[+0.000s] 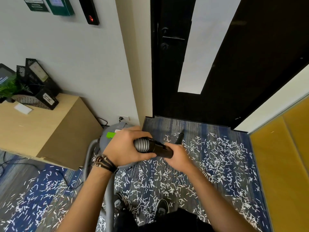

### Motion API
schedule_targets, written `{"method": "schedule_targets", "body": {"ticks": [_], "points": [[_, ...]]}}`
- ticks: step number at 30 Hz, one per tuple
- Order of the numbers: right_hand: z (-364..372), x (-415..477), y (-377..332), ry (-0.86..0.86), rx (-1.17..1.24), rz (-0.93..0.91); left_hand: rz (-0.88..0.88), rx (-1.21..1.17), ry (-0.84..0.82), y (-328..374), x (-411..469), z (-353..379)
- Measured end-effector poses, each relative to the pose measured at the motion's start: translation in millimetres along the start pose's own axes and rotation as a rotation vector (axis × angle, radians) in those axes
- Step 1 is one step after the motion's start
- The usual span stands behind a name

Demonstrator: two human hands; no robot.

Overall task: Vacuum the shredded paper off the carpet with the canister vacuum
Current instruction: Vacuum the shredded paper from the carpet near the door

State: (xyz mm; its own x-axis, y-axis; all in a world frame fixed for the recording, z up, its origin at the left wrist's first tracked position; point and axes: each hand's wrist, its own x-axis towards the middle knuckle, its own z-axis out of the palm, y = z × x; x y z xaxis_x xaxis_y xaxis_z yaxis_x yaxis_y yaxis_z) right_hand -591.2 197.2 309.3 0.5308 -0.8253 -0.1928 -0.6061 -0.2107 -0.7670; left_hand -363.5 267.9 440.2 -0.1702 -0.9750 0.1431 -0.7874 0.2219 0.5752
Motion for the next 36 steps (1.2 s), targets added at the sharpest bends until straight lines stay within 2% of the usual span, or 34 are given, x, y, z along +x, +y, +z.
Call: {"method": "schedule_targets", "body": {"ticks": [4,10,17,23,36], "points": [[-8.8,-10.2,7.8,0.046,0.014,-0.01,0.026,0.019,0.006,17.0,3.9,6.0],[-3.9,-6.2,-14.9,0.041,0.023,-0.096,0.034,0.096,0.076,21.6,-2.0,-21.8],[-3.3,-19.0,-16.7,0.028,0.052,-0.085,0.093,0.022,0.039,24.8,-2.2,-31.0],[-4.6,-7.7,-21.8,0.214,0.082,-0.109,0.106,0.079,0.027,28.1,22.6,-39.4],[36.2,12.4,-47.0,0.209,0.111,-0.134,0.049,0.054,-0.014,-19.6,-2.6,-63.2]]}}
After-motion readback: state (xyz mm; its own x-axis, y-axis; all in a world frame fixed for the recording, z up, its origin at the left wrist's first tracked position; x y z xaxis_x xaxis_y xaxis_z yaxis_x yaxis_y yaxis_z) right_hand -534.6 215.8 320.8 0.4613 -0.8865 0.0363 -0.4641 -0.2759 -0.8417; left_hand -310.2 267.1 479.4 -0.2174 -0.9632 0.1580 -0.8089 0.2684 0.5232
